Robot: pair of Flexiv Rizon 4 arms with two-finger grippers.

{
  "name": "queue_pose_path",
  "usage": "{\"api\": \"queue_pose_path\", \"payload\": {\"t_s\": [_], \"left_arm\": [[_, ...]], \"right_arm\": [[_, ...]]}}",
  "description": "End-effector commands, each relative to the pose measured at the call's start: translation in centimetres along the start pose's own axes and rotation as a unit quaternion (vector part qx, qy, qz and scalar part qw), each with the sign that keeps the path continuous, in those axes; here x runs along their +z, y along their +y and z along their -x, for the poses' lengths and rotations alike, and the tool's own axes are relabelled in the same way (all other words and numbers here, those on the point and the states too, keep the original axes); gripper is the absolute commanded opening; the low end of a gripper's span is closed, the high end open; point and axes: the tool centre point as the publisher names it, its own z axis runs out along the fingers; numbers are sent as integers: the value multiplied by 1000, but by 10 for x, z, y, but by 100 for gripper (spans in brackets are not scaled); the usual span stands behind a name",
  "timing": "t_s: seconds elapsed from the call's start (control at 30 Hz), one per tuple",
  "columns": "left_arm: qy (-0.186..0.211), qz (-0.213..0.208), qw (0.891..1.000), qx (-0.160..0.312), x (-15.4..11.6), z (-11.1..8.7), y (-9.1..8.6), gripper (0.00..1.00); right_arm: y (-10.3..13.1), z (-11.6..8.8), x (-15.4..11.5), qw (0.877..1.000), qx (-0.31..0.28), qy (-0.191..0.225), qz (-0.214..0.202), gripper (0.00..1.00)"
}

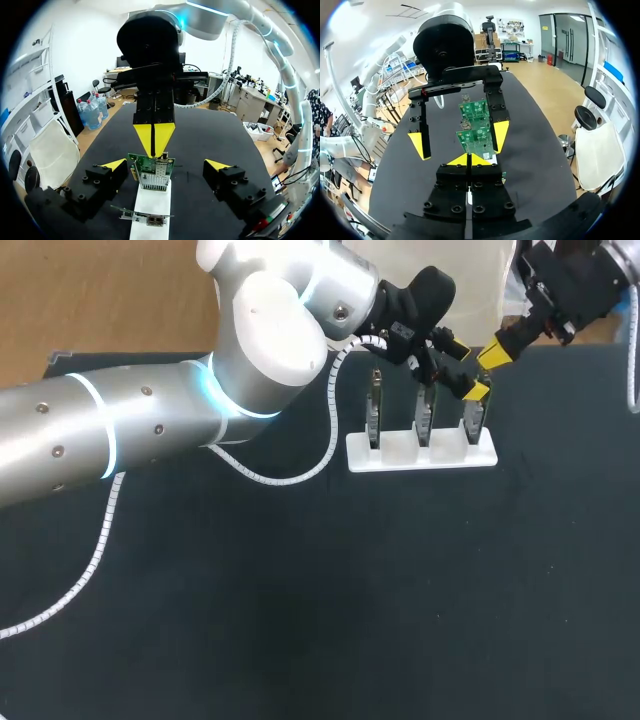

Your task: Pick up the optical module with the left hand, and insert it into the network port with the right hand.

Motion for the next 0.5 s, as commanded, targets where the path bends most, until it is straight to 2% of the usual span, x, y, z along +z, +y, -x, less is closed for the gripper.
{"api": "queue_pose_path", "payload": {"t_s": [0.03,0.5], "left_arm": [[2,0,1000,-1,1,1,1,100],[2,0,1000,-1,1,1,1,100]], "right_arm": [[4,-2,1,1000,-6,-11,-7,0],[10,11,-17,998,-17,-38,-40,0]]}}
